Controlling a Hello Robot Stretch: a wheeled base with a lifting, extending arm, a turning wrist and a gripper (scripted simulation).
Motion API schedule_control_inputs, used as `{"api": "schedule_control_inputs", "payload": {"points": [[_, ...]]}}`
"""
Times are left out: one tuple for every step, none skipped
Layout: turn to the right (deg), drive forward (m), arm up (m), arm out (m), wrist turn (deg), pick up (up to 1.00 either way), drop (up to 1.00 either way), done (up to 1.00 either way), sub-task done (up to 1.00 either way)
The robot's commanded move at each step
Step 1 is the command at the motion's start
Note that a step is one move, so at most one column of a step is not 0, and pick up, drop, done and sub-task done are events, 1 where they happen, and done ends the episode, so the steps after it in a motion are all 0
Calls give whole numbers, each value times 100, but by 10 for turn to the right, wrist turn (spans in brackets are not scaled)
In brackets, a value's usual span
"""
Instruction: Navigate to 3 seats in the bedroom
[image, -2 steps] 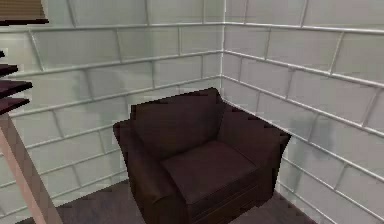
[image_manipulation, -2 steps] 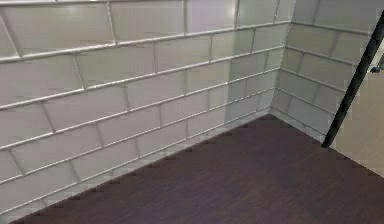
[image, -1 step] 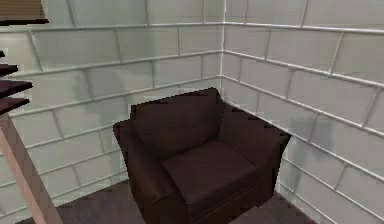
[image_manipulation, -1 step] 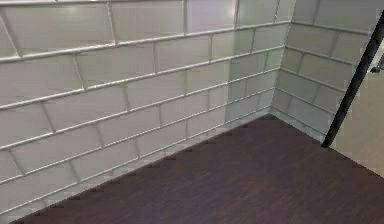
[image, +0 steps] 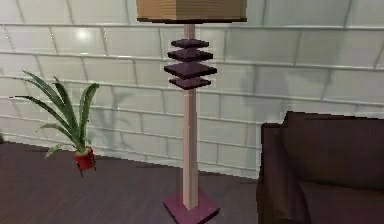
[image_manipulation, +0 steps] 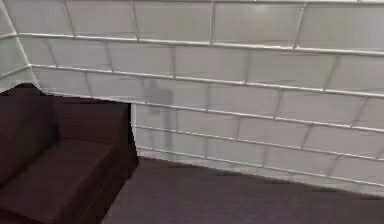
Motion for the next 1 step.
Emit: {"api": "schedule_control_inputs", "payload": {"points": [[-450,0,0,0,0,0,0,0,0]]}}
